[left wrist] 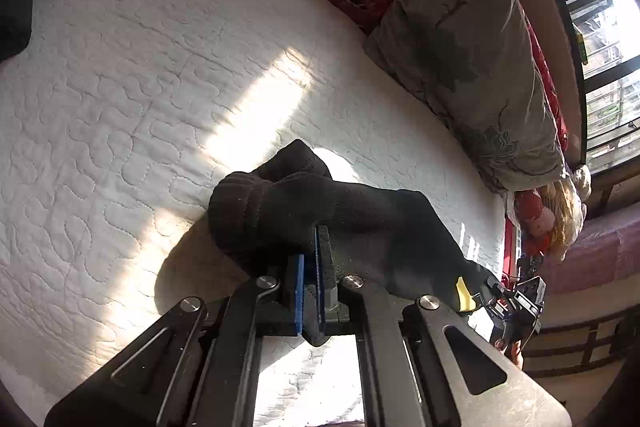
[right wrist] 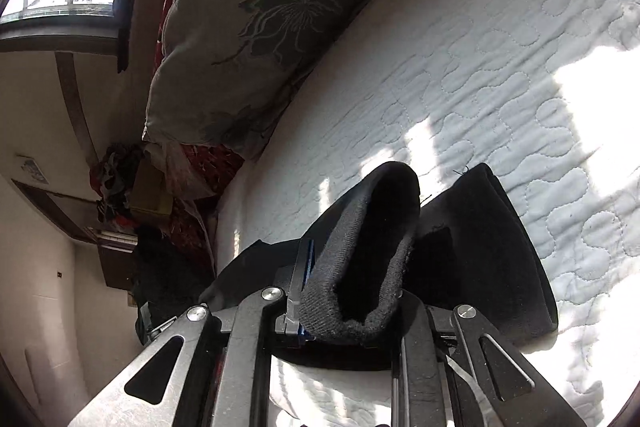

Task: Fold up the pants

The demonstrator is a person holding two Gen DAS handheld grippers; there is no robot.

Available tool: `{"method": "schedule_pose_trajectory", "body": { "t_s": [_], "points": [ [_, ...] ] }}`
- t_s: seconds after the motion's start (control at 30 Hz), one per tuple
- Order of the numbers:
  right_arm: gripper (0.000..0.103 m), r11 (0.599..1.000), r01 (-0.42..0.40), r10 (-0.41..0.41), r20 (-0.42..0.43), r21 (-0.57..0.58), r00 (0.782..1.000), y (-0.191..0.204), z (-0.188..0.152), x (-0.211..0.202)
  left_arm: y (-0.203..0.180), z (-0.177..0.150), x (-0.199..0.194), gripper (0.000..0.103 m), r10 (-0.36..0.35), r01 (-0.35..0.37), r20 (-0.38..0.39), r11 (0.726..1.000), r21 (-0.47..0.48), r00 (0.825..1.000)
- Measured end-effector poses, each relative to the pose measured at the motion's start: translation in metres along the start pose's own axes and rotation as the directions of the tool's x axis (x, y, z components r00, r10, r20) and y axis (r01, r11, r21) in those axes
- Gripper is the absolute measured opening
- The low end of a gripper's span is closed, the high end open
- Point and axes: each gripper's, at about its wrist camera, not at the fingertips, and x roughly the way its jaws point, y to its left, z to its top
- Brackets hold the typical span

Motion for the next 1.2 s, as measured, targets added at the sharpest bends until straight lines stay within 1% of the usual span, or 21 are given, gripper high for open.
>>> {"method": "schedule_pose_trajectory", "body": {
  "t_s": [0.03, 0.07, 0.13, 0.2, 0.27, 0.3, 0.33, 0.37, 0.4, 0.5, 0.6, 0.67, 0.73, 0.77, 0.83, 0.87, 0.93, 0.97, 1.03, 1.1, 1.2],
  "points": [
    [0.020, 0.998, 0.059, -0.059, -0.025, 0.012, 0.998, -0.012, -0.006, 0.006, 0.006, -0.005, 0.007, 0.002, -0.006, 0.005, -0.027, 1.000, -0.019, 1.000],
    [0.019, 0.996, 0.073, -0.072, -0.034, 0.044, 0.997, -0.024, -0.010, 0.007, 0.012, -0.008, 0.009, 0.002, -0.014, 0.013, -0.035, 0.999, -0.035, 0.999],
    [0.019, 0.995, 0.029, -0.027, -0.021, 0.100, 0.999, -0.035, -0.017, 0.001, 0.019, -0.014, 0.008, 0.002, -0.038, 0.036, -0.029, 0.998, -0.052, 0.999],
    [0.041, 0.994, 0.019, -0.019, -0.009, 0.112, 1.000, -0.035, -0.017, -0.007, 0.021, -0.016, 0.006, 0.002, -0.049, 0.048, -0.028, 0.997, -0.055, 0.998],
    [0.049, 0.994, 0.021, -0.022, 0.009, 0.103, 1.000, -0.031, -0.013, -0.012, 0.020, -0.017, 0.007, 0.002, -0.044, 0.043, -0.030, 0.998, -0.053, 0.999],
    [0.048, 0.995, 0.052, -0.053, 0.010, 0.088, 0.999, -0.029, -0.011, -0.011, 0.020, -0.017, 0.007, 0.002, -0.041, 0.040, -0.030, 0.998, -0.057, 0.999],
    [0.037, 0.993, 0.091, -0.091, -0.003, 0.070, 0.996, -0.024, -0.010, -0.009, 0.019, -0.018, 0.006, 0.002, -0.043, 0.041, -0.029, 0.997, -0.063, 0.999],
    [0.013, 0.991, 0.129, -0.129, -0.007, 0.044, 0.992, -0.018, -0.010, -0.009, 0.017, -0.018, 0.006, 0.002, -0.047, 0.045, -0.028, 0.997, -0.066, 0.998],
    [0.006, 0.990, 0.139, -0.139, -0.002, 0.008, 0.990, -0.010, -0.010, -0.010, 0.016, -0.019, 0.006, 0.002, -0.043, 0.042, -0.027, 0.997, -0.062, 0.999],
    [0.006, 0.984, 0.168, -0.167, 0.032, -0.059, 0.986, 0.005, -0.013, -0.019, 0.013, -0.021, 0.008, 0.003, -0.025, 0.024, -0.031, 0.999, -0.049, 0.999],
    [0.006, 0.978, 0.210, -0.208, 0.051, -0.022, 0.977, -0.008, -0.012, -0.025, 0.011, -0.026, 0.011, 0.007, -0.029, 0.027, -0.047, 0.998, -0.054, 0.998],
    [0.006, 0.979, 0.206, -0.206, 0.067, 0.010, 0.976, -0.018, -0.012, -0.028, 0.008, -0.031, 0.012, 0.016, -0.005, 0.004, -0.048, 0.999, -0.034, 0.999],
    [0.007, 0.958, 0.287, -0.286, 0.057, -0.010, 0.956, -0.026, -0.012, -0.024, 0.006, -0.036, 0.010, 0.027, 0.045, -0.046, -0.037, 0.999, -0.009, 0.998],
    [0.005, 0.951, 0.310, -0.309, 0.040, -0.021, 0.950, -0.028, -0.013, -0.019, 0.006, -0.039, 0.008, 0.030, 0.057, -0.057, -0.032, 0.998, -0.005, 0.998],
    [0.012, 0.948, 0.318, -0.317, 0.024, -0.028, 0.948, -0.025, -0.011, -0.022, 0.009, -0.045, 0.000, 0.030, 0.043, -0.043, -0.029, 0.999, -0.001, 0.999],
    [0.018, 0.942, 0.336, -0.335, 0.031, -0.024, 0.942, -0.019, -0.008, -0.027, 0.011, -0.049, -0.006, 0.030, 0.040, -0.040, -0.023, 0.999, 0.003, 0.999],
    [0.028, 0.912, 0.406, -0.398, 0.117, -0.058, 0.910, 0.007, -0.005, -0.043, 0.016, -0.059, -0.021, 0.032, 0.024, -0.024, 0.006, 1.000, 0.002, 1.000],
    [0.032, 0.902, 0.418, -0.399, 0.160, -0.106, 0.903, 0.025, -0.005, -0.050, 0.019, -0.065, -0.026, 0.040, 0.014, -0.014, 0.017, 1.000, -0.007, 1.000],
    [0.041, 0.880, 0.412, -0.371, 0.199, -0.237, 0.907, 0.070, -0.008, -0.048, 0.020, -0.078, -0.030, 0.053, -0.016, 0.017, 0.040, 0.999, -0.028, 0.999],
    [0.052, 0.838, 0.384, -0.338, 0.185, -0.388, 0.923, 0.121, -0.014, -0.028, 0.014, -0.089, -0.019, 0.054, -0.037, 0.038, 0.025, 0.999, -0.027, 0.999],
    [0.056, 0.739, 0.285, -0.296, 0.086, -0.611, 0.951, 0.209, -0.041, 0.032, 0.000, -0.098, 0.004, 0.054, -0.011, 0.011, 0.033, 1.000, -0.005, 0.999]
  ]
}}
